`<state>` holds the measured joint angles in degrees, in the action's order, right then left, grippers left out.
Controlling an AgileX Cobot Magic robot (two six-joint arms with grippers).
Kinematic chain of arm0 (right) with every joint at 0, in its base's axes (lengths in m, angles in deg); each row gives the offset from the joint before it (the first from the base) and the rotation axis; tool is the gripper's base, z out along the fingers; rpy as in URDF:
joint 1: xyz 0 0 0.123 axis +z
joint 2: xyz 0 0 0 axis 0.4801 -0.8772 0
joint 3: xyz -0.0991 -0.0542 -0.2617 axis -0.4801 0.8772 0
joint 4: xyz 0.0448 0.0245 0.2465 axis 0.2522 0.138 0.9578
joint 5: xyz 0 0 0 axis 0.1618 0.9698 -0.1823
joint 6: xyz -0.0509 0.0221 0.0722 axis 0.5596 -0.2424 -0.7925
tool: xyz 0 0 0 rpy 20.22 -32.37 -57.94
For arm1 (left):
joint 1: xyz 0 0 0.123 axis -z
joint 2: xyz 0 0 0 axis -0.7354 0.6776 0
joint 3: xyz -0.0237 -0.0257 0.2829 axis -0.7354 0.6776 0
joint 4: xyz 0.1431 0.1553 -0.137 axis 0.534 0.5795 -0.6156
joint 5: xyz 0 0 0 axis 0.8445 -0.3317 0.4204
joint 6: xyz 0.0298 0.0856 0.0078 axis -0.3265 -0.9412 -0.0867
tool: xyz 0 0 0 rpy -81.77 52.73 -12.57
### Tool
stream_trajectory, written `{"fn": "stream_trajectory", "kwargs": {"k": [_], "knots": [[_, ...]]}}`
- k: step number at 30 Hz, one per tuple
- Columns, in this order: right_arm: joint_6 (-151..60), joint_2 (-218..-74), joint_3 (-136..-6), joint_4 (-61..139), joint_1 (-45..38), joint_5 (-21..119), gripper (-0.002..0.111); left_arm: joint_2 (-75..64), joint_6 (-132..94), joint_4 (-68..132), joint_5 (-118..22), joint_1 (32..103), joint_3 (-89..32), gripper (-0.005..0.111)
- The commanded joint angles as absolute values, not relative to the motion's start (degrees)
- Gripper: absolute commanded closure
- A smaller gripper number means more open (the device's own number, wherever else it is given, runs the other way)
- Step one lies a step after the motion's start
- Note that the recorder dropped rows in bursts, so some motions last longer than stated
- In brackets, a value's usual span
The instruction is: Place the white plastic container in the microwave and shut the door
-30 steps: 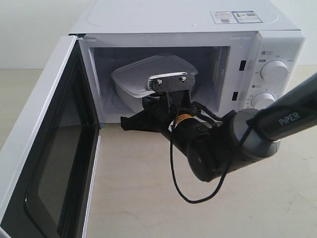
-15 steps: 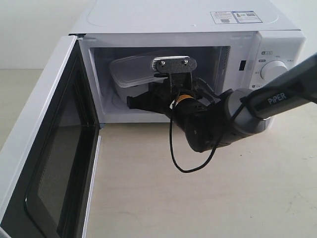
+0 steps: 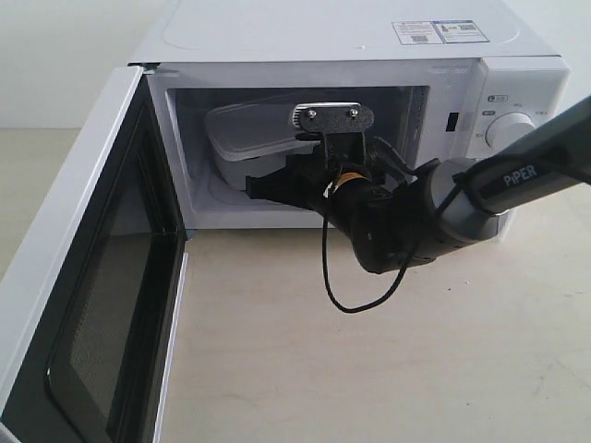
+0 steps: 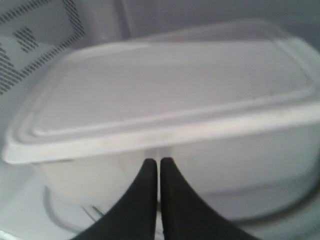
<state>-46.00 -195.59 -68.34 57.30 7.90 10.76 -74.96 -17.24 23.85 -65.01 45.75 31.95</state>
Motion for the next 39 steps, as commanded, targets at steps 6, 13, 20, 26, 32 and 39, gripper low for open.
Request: {"fn": "stream_trajectory", "kwargs": {"k": [6, 13, 20, 26, 32, 39], "knots": [[-45.45, -188.54, -62.89, 56.49, 7.85, 14.72, 0.108, -75.16, -16.83, 24.20, -64.53, 45.68, 32.17, 0.102], [-47.62, -180.64, -46.19, 54.22, 11.32, 6.86, 0.108, -75.16, -16.83, 24.20, -64.53, 45.68, 32.17, 0.102], [-47.49, -165.39, -30.58, 57.45, 17.74, 7.39, 0.108, -75.16, -16.83, 24.20, -64.53, 45.68, 32.17, 0.102], [-47.11, -153.50, -23.03, 61.51, 17.74, 13.04, 0.108, -75.16, -16.83, 24.20, -64.53, 45.68, 32.17, 0.102], [-47.11, -140.23, -21.81, 58.44, 17.74, 34.11, 0.108, -75.16, -16.83, 24.20, -64.53, 45.68, 32.17, 0.102], [-45.08, -125.38, -28.08, 56.64, 17.74, 58.78, 0.108, -75.16, -16.83, 24.20, -64.53, 45.68, 32.17, 0.102]]}}
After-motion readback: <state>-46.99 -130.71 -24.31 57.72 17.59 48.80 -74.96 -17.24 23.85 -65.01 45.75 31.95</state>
